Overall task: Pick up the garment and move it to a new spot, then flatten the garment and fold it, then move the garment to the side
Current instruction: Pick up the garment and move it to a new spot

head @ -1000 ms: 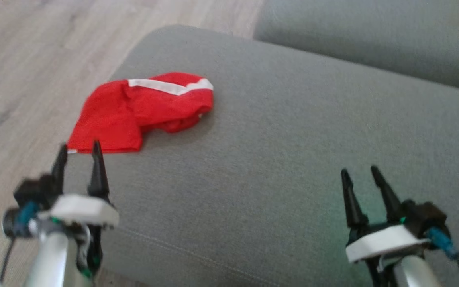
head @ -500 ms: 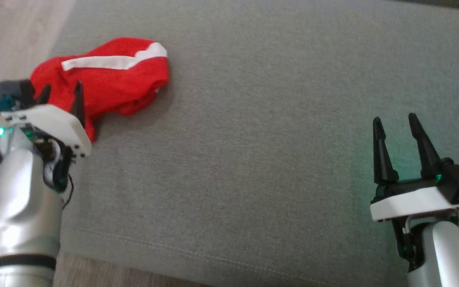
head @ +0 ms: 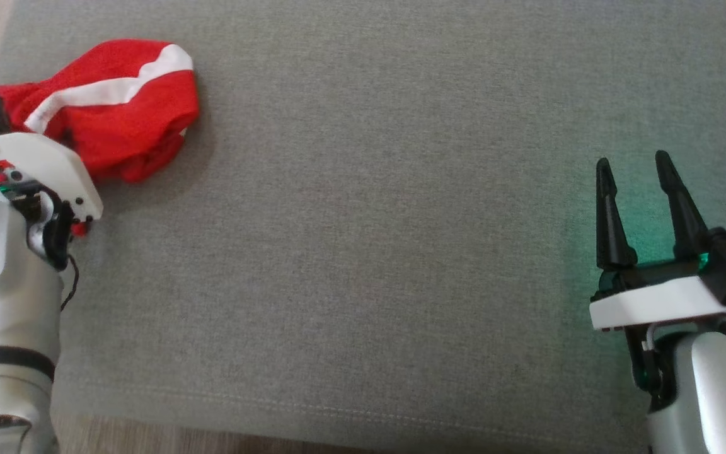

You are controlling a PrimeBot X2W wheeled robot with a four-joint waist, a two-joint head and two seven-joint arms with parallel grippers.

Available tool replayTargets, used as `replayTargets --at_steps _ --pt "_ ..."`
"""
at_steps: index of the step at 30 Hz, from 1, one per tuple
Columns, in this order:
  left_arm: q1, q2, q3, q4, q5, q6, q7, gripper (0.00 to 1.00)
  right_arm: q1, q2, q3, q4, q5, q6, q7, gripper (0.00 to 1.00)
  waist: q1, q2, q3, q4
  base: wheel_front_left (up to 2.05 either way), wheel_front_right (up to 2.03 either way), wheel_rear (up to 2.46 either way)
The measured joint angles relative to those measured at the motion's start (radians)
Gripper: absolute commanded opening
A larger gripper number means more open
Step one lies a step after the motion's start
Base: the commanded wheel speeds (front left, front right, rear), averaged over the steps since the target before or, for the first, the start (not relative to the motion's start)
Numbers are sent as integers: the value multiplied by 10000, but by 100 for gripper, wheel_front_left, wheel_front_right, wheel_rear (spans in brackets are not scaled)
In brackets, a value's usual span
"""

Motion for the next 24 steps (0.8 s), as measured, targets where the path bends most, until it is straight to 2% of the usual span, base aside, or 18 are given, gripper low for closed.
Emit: replayTargets --at_steps 5,13,20,24 --pt "-150 21 -88 265 0 -130 -825 0 -16 0 -12 186 50 0 -75 100 0 0 -130 -153 0 0 0" --pt "-166 46 -397 -75 2 -631 -2150 0 -6 0 105 974 562 2 -508 100 0 0 -992 -360 0 0 0" --pt "-72 -261 -963 -1166 -121 -968 -2268 0 109 0 134 1519 909 0 -802 100 -1 0 -1830 -574 0 0 0" --pt "292 -552 -1172 -2234 -487 -1018 -1866 0 109 2 257 1768 1112 0 -959 100 -1 0 -2280 -806 0 0 0"
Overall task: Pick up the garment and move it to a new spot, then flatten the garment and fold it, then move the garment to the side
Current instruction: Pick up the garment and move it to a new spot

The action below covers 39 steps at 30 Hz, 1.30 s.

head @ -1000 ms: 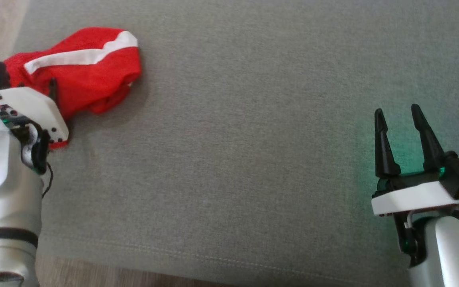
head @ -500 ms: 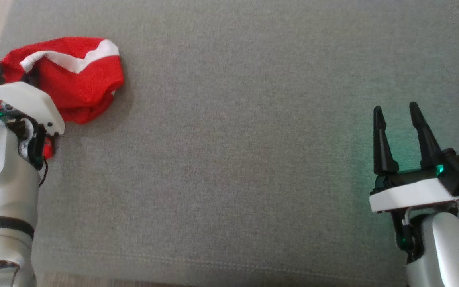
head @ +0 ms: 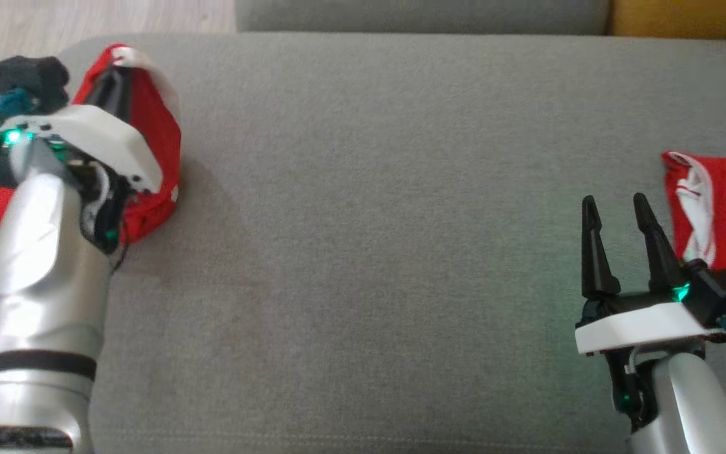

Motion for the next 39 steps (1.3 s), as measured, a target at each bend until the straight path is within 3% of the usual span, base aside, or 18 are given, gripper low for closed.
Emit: replayTargets --at_steps 6,11,16,22,28,30,34,39 --pt "777 -430 -176 -1921 -349 -2 848 0 2 0 19 245 140 0 -155 100 0 0 -423 -512 0 0 0" --pt "1013 -1003 -416 -3519 -585 430 1511 0 -4 4 -171 297 247 2 -263 100 0 0 -563 -939 0 0 0" --pt "1002 -1499 -869 -4326 -642 963 1804 0 -30 4 -1016 295 399 0 -370 100 0 0 -544 -1336 0 0 0" --pt "571 -1714 -1726 -4176 -1287 1873 1455 0 -295 4 -1279 297 479 2 -441 100 0 0 -392 -1895 0 0 0" --pt "-372 -1735 -4025 -3879 -3896 3319 295 0 -526 4 -779 454 654 0 -470 100 0 0 -201 -2567 0 0 0" --pt "-564 -1739 -4765 -3741 -4648 3726 -173 100 -530 6 -577 533 696 0 -472 100 0 0 -134 -2782 0 0 0" --pt "-866 -1743 -5952 -3143 -5674 4042 -757 100 -645 2 -485 623 832 0 -472 100 0 0 39 -3112 0 0 0" --pt "-1234 -1762 -6245 -1887 -5862 4031 -1206 100 -631 2 -650 616 821 0 -472 100 0 0 85 -2941 0 0 0"
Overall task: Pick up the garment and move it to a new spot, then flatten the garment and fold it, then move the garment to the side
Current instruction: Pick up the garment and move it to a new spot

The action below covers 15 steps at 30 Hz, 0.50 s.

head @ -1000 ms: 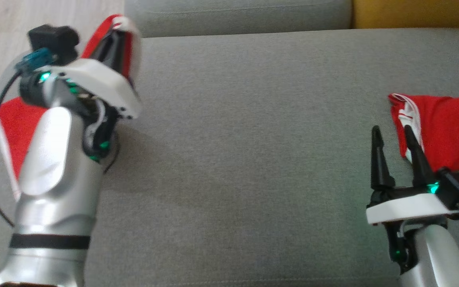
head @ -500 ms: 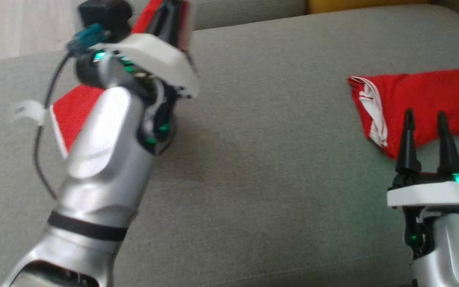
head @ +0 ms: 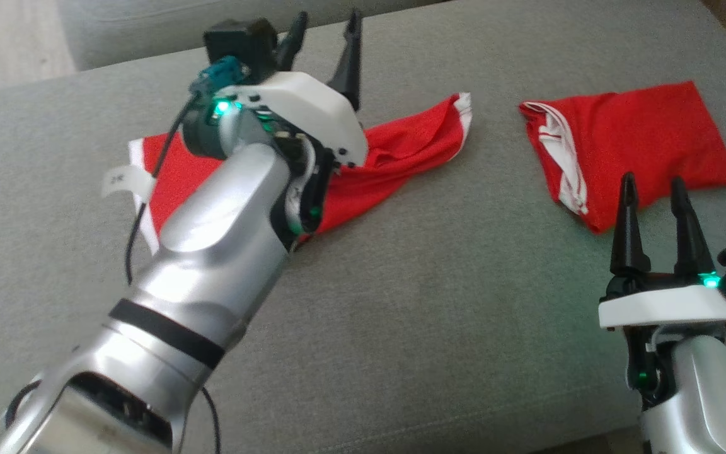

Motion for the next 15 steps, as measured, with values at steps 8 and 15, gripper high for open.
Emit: replayTargets --at_steps 8,15 --pt "-128 970 173 788 332 -583 -291 100 350 4 -226 -10 -263 0 -4 100 0 0 -452 945 0 0 0" --pt "1708 2589 424 -73 725 -798 -372 100 895 6 -54 31 -437 0 -12 100 0 0 -1014 1993 0 0 0"
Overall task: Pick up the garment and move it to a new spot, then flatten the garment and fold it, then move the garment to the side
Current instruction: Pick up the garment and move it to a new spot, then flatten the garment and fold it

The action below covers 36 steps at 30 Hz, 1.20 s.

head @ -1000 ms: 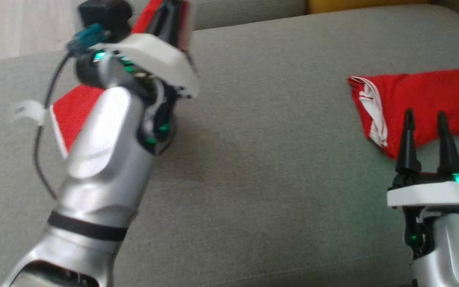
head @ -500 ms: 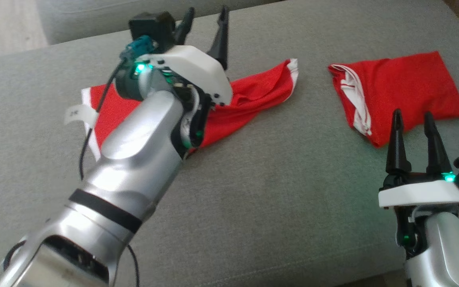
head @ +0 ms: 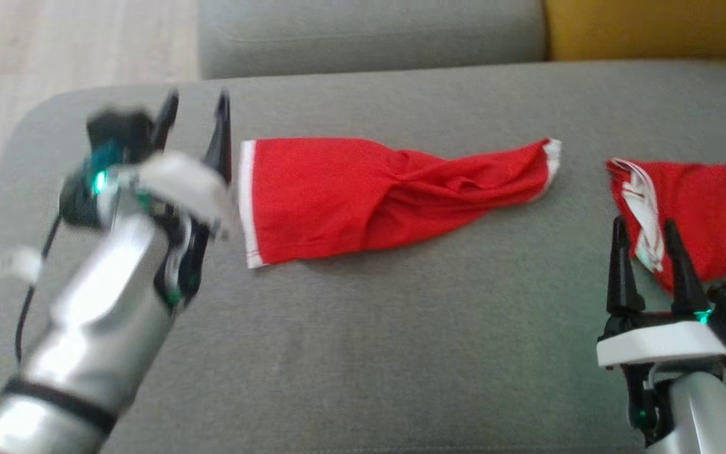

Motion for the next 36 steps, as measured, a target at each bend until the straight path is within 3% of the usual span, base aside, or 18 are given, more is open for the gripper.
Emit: replayTargets --at_steps 4,7,10,14,18,26,30,36 --pt "1715 529 268 -1189 274 100 0 100 236 0 196 21 -13 0 77 100 0 0 -300 534 0 0 0" --pt "3061 732 727 -2205 451 416 0 100 401 4 337 17 -12 0 186 100 0 0 -492 830 0 0 0" --pt "4433 677 1407 -3143 604 709 0 100 547 2 403 2 -12 0 249 100 0 0 -591 1048 0 0 0" --pt "5667 430 1875 -3618 1085 679 0 100 616 2 479 -46 -67 0 441 100 0 0 -540 1308 0 0 0" --pt "5784 117 2316 -3866 1578 500 0 100 561 0 905 -159 -144 0 621 100 0 0 -389 1485 0 0 0" --pt "5792 -813 2706 -3707 2228 -111 0 100 -250 -8 2997 337 1164 0 1290 100 0 0 111 1950 0 0 0" --pt "5751 -1206 2790 -3415 2552 -405 0 100 -1233 -36 3407 1204 2057 2 1448 100 0 0 469 2267 0 0 0" --pt "5451 -1714 2989 -3058 2930 -765 0 100 -2405 -58 3703 3001 2441 0 1453 100 0 0 860 2830 0 0 0"
